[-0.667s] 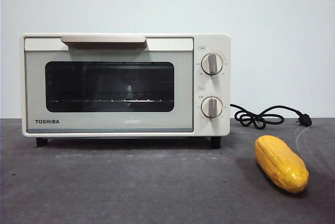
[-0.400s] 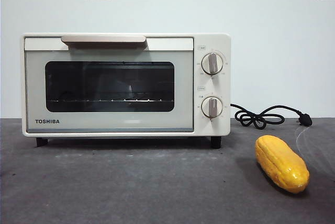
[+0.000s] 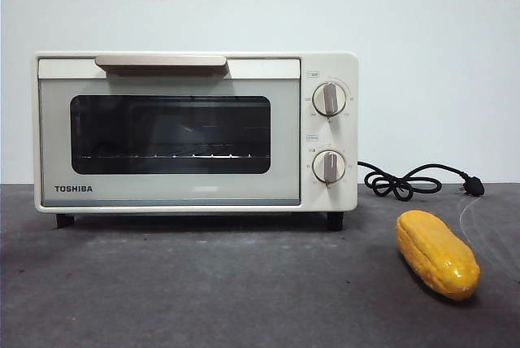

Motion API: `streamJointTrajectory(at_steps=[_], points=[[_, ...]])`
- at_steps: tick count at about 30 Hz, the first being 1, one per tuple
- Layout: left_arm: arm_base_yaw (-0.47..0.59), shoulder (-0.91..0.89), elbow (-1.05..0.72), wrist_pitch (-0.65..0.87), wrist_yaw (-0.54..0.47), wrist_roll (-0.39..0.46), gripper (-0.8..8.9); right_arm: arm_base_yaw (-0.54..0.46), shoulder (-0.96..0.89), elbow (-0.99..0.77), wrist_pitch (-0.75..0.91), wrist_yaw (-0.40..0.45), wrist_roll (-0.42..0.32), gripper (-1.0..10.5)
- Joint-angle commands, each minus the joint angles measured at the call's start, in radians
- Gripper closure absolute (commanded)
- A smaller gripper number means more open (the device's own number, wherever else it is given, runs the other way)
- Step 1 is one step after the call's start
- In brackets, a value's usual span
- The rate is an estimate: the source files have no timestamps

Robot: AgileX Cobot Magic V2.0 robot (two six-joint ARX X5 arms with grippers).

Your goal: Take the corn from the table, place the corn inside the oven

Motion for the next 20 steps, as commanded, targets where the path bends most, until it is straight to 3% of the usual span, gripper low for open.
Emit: streamJointTrajectory(at_steps=[1, 6, 12, 20], points=[[0.000, 0.047, 0.076, 0.010, 0.014, 0.011, 8.17, 0.000, 0.074, 0.101, -0.061, -0.023, -0.094, 5.3], [-0.002, 0.145, 0.206, 0.010, 0.073, 0.017, 8.16, 0.001, 0.226, 0.280, -0.192, -0.070, -0.237, 4.9], [-0.002, 0.286, 0.370, 0.008, 0.172, 0.039, 8.15, 0.010, 0.406, 0.477, -0.335, -0.070, -0.367, 4.3], [-0.031, 0.442, 0.589, 0.002, 0.249, 0.043, 8.14, 0.148, 0.583, 0.582, -0.404, -0.051, -0.398, 4.4]])
